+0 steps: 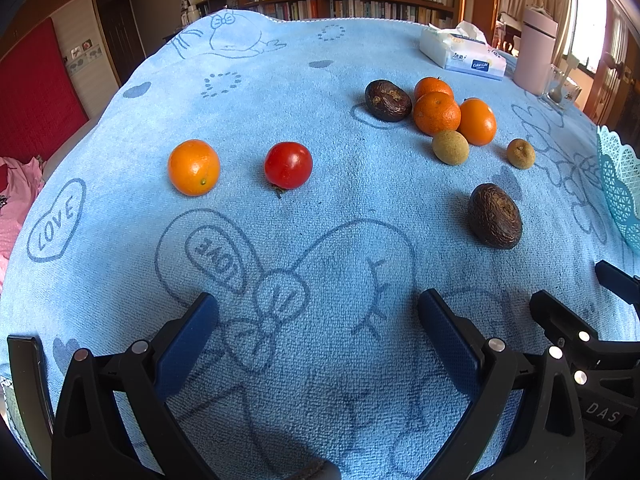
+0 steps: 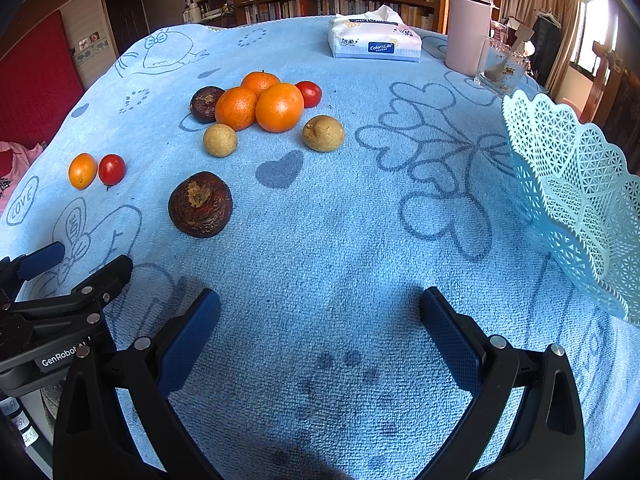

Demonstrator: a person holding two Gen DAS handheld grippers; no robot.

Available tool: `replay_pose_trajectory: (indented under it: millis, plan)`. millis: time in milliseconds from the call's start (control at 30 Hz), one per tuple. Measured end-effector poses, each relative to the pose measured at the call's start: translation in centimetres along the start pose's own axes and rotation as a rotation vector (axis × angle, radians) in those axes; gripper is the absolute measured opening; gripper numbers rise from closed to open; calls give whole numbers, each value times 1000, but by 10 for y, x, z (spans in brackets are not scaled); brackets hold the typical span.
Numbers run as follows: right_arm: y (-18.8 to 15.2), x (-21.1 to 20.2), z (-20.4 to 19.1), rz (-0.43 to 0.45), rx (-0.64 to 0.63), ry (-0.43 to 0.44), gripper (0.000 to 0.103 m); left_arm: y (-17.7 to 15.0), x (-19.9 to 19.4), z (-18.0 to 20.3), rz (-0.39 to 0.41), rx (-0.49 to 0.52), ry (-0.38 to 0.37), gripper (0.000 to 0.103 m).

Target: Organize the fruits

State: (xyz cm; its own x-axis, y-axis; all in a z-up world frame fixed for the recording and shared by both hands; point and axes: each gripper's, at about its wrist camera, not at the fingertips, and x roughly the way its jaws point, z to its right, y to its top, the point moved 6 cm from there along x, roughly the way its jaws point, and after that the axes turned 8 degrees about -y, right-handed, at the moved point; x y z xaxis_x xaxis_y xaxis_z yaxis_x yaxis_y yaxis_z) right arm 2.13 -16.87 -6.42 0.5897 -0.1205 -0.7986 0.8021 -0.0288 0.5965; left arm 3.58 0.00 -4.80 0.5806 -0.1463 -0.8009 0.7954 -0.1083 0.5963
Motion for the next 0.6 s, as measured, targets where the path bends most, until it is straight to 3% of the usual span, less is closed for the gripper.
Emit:
replay_pose_trajectory:
  millis: [233, 400, 567, 600]
  plan:
    - [-2, -1, -1, -3, -31, 1, 101, 4, -15, -10, 44, -44, -129, 96]
    - [-1, -1, -1, -3, -30, 1, 101, 31, -42, -32, 170, 1, -5, 95]
    - [-1, -2, -1, -2, -27, 5, 101, 57, -35, -69, 166, -37, 54, 93]
    - [-1, -3, 0, -2, -24, 8, 101, 59, -30, -75, 155, -50, 49, 87]
